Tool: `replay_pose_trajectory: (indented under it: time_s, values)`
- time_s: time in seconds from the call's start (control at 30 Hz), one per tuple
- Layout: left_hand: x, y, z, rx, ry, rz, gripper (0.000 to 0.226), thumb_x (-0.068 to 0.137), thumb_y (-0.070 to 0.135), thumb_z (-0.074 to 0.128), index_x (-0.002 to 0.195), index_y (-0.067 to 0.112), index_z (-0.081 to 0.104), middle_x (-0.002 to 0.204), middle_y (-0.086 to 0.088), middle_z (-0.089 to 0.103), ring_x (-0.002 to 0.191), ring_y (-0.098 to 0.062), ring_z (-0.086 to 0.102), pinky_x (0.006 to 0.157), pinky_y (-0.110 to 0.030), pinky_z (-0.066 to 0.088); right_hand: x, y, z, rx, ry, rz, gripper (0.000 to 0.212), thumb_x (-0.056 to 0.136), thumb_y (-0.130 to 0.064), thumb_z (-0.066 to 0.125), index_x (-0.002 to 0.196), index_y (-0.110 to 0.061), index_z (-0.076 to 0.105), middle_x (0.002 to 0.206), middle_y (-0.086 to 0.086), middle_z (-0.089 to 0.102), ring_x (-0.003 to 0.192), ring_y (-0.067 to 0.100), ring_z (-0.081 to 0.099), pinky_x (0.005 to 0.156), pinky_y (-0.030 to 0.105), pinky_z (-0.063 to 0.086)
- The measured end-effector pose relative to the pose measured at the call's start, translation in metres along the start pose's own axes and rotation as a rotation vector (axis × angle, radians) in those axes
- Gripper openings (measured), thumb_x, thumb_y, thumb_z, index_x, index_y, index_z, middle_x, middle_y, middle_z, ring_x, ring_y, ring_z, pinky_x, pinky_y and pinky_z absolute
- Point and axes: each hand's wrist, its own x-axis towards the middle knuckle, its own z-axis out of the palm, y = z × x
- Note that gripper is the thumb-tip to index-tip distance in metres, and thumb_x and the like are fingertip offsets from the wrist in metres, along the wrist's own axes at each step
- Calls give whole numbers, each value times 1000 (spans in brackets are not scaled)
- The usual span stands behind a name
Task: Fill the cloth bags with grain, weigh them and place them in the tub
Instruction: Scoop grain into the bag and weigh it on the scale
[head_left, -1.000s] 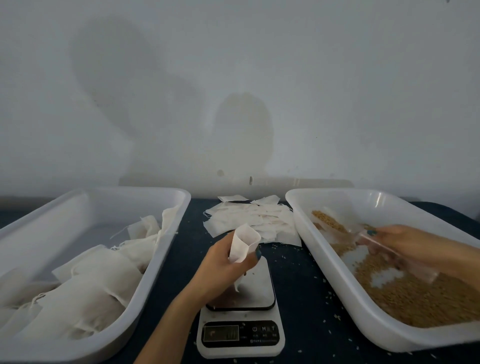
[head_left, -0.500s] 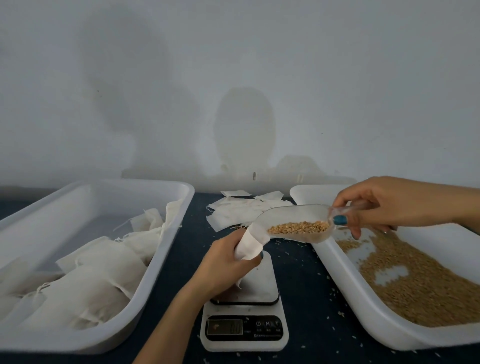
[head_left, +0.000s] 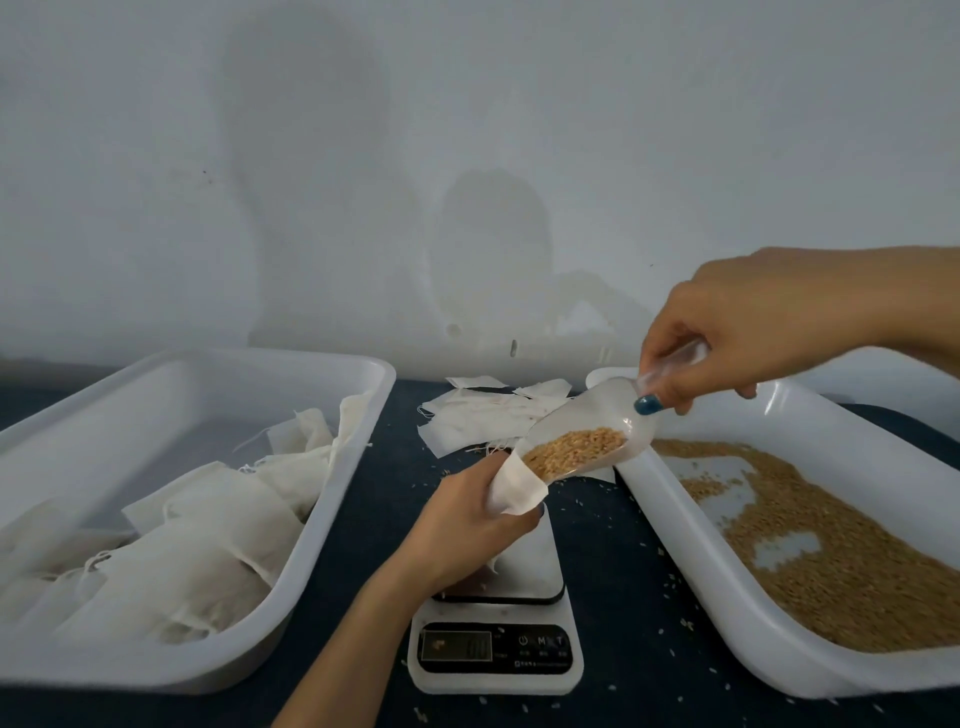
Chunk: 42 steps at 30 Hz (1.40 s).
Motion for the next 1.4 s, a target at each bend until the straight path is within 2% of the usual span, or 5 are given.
replay_pose_trajectory:
  time_s: [0.43,0.83,1.13,1.23,1.4]
  values:
    - [-2,4,-4,-60,-7,-42,14,86,41,66,98,36,60,90,19,69,82,-1,67,65,-10,50,-1,4,-5,54,-35,48,49,67,-84,41,92,-47,62,82,-37,67,56,-5,65,63,21,40]
    - [-3,8,-7,-258,77,-110,25,94,53,46,105,34,57,94,13,69,85,-9,65,74,-25,49,13,102,151,1129,161,437,39,95,-39,52,112,-6,64,83,2,61,71,17,63,62,25,49]
    - [0,6,-12,-286,136,-166,45,106,46,21,100,27,61,112,-7,66,100,-25,61,78,-32,50,31,93,197,464,-208,592,45,107,-39,32,76,-16,53,77,-3,60,69,12,56,79,26,43]
    - [0,4,-12,-278,155,-167,50,99,53,22,93,26,64,108,-5,67,98,-23,60,77,-32,50,33,84,200,363,-273,565,48,107,-41,33,69,-17,51,70,-2,53,61,11,49,64,20,44]
    - [0,4,-10,-236,223,-148,46,106,40,23,96,8,55,78,-5,52,69,-20,50,62,-37,44,26,60,167,150,119,546,33,103,-40,42,112,-13,59,104,1,60,91,15,59,79,29,51]
